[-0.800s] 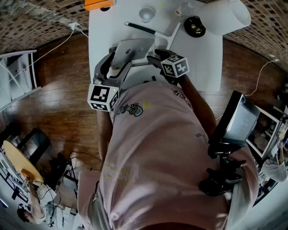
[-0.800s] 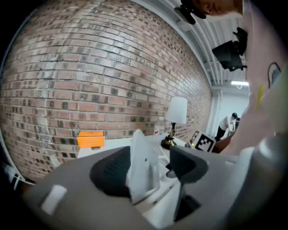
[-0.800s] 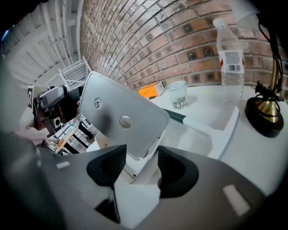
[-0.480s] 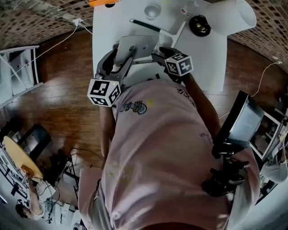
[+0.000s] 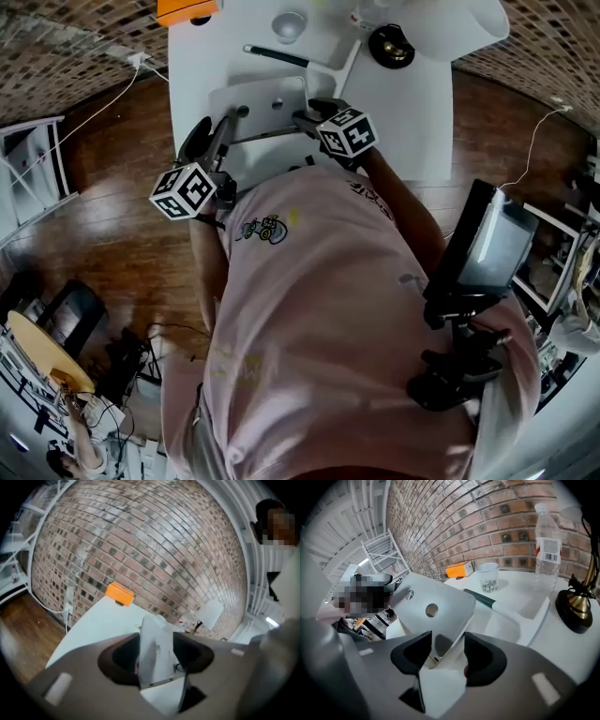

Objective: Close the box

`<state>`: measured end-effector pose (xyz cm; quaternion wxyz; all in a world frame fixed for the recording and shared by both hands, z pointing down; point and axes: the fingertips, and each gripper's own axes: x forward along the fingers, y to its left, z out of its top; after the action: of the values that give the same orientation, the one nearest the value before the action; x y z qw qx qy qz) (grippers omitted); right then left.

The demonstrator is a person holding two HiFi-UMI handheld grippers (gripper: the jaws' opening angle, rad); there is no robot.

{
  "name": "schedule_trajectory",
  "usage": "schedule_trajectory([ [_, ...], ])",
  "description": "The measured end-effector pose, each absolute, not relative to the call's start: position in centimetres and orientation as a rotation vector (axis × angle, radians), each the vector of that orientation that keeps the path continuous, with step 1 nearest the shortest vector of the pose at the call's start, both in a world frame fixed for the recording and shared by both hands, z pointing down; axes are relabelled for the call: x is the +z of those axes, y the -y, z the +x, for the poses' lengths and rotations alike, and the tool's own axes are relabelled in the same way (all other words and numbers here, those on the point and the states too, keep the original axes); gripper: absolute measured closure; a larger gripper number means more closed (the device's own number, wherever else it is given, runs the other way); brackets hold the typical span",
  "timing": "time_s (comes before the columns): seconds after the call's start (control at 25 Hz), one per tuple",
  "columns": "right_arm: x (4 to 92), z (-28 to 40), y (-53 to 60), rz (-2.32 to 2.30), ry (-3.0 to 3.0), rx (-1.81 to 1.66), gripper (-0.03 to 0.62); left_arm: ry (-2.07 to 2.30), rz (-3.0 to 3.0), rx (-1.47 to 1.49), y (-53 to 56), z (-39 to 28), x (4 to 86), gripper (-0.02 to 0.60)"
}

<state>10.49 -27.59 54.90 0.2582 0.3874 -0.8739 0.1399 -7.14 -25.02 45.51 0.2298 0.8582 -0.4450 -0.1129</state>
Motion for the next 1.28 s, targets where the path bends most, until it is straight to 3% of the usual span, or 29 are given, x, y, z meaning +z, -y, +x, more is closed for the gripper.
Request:
schedule_trajectory([
  [0.44,55.6,10.3,27.4,1.028,2.326,0.357,0.398,1.189,2.152,-0.336,27.0,-9.0,51.3,0.25],
  [0.92,55.2,11.4,27.5,1.09,2.358,0.365,0.398,1.263,2.286,-0.429,24.9,-10.2,48.5,0.25],
  [1.28,54.1,11.8,27.8,1.119,2.399,0.421,0.398,1.195,2.356,-0.27,25.2,-8.4,49.9,0.25],
])
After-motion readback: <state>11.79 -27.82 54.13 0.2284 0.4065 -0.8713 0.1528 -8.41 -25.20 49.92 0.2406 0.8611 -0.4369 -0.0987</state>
